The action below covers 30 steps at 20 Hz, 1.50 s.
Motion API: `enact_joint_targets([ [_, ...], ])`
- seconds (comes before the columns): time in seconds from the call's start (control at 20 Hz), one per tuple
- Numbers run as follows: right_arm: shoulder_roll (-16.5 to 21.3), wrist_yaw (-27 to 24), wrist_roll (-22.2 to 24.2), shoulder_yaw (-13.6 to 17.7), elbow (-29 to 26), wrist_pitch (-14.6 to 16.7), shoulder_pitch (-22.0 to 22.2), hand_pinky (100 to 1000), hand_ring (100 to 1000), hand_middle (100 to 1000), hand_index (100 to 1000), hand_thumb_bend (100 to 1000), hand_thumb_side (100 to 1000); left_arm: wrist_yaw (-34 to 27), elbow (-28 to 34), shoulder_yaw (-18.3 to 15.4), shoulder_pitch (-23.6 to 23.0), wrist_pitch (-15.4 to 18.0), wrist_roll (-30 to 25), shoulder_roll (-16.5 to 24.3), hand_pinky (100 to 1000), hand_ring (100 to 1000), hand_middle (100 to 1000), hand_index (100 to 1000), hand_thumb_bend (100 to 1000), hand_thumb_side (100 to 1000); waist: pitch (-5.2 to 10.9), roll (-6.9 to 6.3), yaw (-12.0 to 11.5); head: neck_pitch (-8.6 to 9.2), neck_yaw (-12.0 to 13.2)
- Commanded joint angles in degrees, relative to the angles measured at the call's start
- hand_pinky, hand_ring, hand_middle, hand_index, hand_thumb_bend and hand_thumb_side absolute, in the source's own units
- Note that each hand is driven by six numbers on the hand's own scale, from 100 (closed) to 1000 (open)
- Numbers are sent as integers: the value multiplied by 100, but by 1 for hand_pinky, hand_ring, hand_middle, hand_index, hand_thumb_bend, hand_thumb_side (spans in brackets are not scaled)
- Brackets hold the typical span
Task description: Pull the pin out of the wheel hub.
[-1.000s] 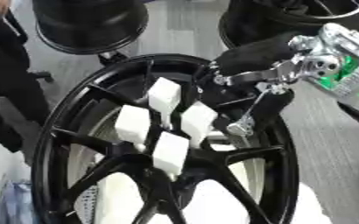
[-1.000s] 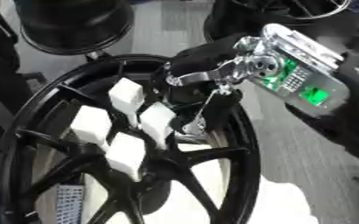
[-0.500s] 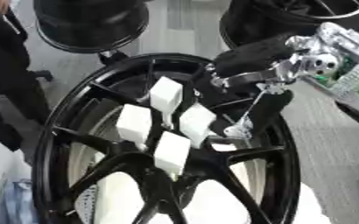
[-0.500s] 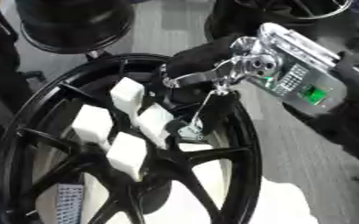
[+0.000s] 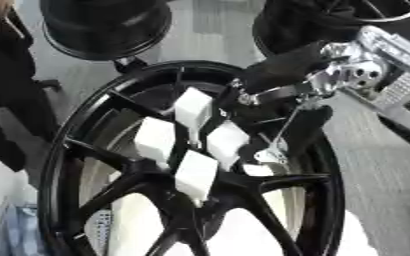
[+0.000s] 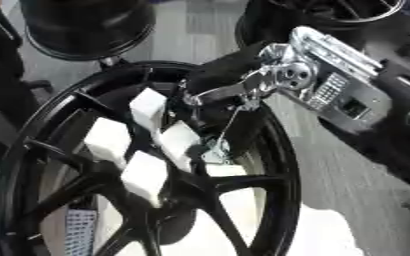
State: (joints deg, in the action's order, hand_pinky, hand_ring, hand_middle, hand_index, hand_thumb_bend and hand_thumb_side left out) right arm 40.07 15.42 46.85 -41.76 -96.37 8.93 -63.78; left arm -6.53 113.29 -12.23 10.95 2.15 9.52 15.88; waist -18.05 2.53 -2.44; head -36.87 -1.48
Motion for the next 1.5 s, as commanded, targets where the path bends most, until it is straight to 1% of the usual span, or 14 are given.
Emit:
enact_joint_targets([
  [0.05,41,11,88,9,48,20,-48,907,871,731,835,100,460,5,108,-49,15,20,-5,43,759,743,649,834,100,665,82,-24,-10,87,-11],
  [0.2,19,-23,36,19,98,-12,-28,901,859,674,813,100,433,12,105,-49,12,18,-3,39,760,744,649,834,100,666,80,-26,-14,89,-13],
  [0.3,4,-89,-105,37,106,-76,-33,884,820,549,741,100,348,17,105,-50,11,17,-3,37,760,744,649,834,100,665,83,-27,-10,88,-18],
  [0.35,1,-115,-245,59,100,-137,-43,873,795,500,690,100,310,19,106,-50,11,17,-2,36,761,744,649,834,100,665,86,-29,-6,86,-18],
  [0.4,1,-128,-402,69,91,-200,-51,871,790,490,678,100,305,21,107,-49,11,17,-2,37,761,744,649,834,100,665,88,-30,-2,86,-18],
  [0.45,1,-140,-562,76,79,-256,-56,851,745,435,617,100,236,24,107,-48,11,17,-3,38,761,745,649,834,100,664,91,-32,1,84,-22],
  [0.5,4,-168,-747,85,70,-323,-55,837,705,401,583,100,181,28,107,-48,11,16,-3,38,761,745,649,834,100,664,95,-32,3,82,-26],
  [0.6,15,-264,-1099,83,48,-481,-50,825,668,370,553,100,120,35,105,-48,6,13,-3,39,762,746,650,834,100,664,106,-33,7,73,-32],
  [0.65,23,-326,-1241,76,33,-555,-50,818,641,353,541,100,106,39,105,-48,4,11,-2,38,762,746,650,834,100,664,113,-34,9,70,-38],
  [0.8,79,-504,-1497,72,-9,-723,-81,818,636,347,537,100,101,51,104,-50,-10,7,2,39,763,746,650,834,100,663,153,-34,22,74,-76],
  [1.0,179,-645,-1580,125,9,-815,-168,818,632,336,526,100,100,65,104,-58,-29,1,10,45,764,747,651,835,100,661,222,-32,51,75,-105],
  [1.15,276,-758,-1596,232,115,-814,-201,817,625,324,517,100,100,76,103,-65,-47,-4,14,50,765,747,652,836,100,660,271,-32,69,85,-133],
  [1.35,381,-892,-1699,565,541,-779,-232,816,619,318,516,100,100,89,93,-80,-67,-14,24,49,765,748,652,836,100,660,315,-36,100,97,-189],
  [1.5,547,-868,-1923,990,942,-687,-231,820,619,314,516,100,100,102,94,-94,-84,-15,32,49,765,747,652,837,100,660,330,-46,138,106,-196],
])
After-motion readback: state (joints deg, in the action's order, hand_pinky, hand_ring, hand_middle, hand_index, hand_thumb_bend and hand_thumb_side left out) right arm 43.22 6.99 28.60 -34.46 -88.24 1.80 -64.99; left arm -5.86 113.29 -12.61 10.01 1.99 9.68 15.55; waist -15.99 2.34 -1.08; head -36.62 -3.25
